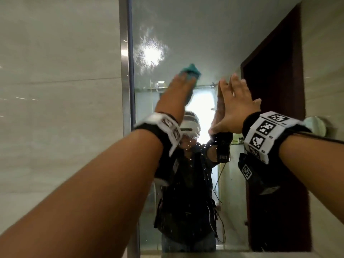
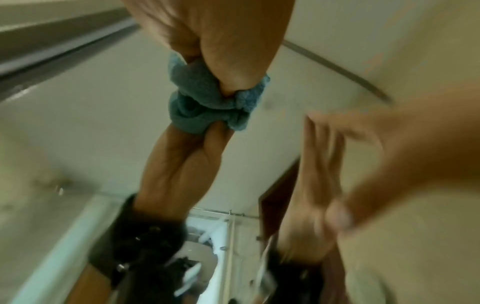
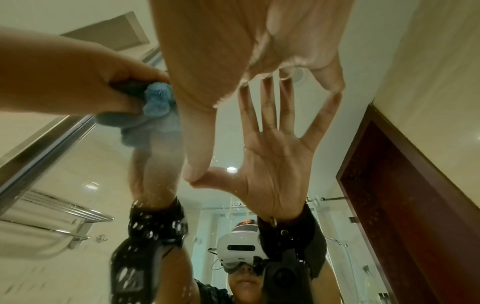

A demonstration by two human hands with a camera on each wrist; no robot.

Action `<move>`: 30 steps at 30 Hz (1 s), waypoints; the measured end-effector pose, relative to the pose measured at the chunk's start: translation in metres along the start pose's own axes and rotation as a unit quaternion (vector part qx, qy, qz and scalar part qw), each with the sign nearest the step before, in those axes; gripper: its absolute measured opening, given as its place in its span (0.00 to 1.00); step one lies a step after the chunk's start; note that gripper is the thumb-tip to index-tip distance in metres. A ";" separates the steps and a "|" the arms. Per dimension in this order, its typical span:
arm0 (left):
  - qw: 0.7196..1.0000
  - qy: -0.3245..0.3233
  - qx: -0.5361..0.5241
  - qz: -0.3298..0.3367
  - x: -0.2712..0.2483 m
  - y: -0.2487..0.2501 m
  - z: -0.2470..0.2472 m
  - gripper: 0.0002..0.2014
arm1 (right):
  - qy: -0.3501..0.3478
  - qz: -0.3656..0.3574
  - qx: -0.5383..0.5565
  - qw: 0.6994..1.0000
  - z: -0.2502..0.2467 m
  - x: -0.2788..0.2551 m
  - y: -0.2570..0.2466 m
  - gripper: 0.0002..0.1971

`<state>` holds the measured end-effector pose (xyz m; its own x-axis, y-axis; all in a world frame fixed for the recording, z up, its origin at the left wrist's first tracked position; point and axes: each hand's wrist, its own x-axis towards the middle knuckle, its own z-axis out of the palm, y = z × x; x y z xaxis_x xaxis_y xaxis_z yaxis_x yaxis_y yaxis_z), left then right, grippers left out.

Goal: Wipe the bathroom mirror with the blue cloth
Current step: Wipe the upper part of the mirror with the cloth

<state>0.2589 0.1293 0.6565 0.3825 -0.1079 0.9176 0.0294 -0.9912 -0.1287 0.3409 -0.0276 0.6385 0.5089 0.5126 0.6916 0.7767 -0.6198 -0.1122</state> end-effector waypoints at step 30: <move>0.992 0.057 0.080 -0.084 0.015 -0.001 -0.018 0.26 | 0.003 -0.014 0.008 1.000 0.003 0.002 0.005 0.72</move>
<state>0.2479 0.1277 0.6773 0.2527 0.0415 0.9667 0.2343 -0.9720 -0.0195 0.3470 -0.0279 0.6366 0.4855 0.5262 0.6982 0.7961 -0.5961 -0.1044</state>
